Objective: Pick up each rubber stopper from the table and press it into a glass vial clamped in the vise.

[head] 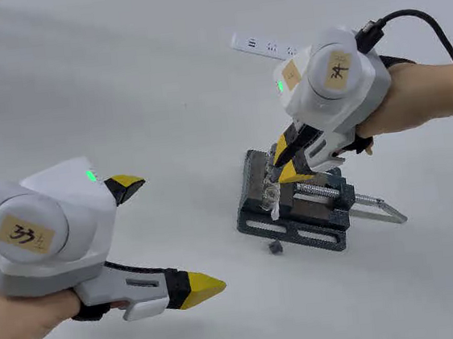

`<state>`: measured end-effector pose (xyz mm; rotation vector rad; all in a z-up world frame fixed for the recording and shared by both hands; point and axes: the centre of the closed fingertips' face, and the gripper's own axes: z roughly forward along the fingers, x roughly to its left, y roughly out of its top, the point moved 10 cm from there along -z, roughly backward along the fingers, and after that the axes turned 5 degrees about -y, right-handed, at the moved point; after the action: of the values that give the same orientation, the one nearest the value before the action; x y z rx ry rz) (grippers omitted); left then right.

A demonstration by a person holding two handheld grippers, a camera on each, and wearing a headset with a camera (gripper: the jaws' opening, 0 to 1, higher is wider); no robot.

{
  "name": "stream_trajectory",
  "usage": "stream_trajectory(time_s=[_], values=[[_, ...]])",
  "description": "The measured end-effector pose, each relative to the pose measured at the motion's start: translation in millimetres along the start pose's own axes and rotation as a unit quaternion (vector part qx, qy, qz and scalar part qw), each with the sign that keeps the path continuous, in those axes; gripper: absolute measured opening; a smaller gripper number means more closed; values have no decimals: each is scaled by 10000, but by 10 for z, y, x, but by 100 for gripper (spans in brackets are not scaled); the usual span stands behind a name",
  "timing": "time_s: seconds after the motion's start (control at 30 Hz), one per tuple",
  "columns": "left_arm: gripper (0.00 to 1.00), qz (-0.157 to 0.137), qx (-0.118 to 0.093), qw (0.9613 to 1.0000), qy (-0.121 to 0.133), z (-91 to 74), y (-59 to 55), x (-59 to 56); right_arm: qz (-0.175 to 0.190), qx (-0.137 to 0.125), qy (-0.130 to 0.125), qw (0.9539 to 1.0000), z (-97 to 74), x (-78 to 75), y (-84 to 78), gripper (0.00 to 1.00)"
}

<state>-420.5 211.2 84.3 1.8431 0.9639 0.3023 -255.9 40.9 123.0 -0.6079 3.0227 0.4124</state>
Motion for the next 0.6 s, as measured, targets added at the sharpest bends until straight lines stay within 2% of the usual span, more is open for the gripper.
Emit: stream_trajectory(time_s=[0.3,0.6], values=[[96,-46,11,10000,-33,3,-16,-11,12,66,-26,10000,19,-13,34,5],[95,-70,7,10000,-69,41,-16,-38,472,235,-177,9985,26,9,60,4]])
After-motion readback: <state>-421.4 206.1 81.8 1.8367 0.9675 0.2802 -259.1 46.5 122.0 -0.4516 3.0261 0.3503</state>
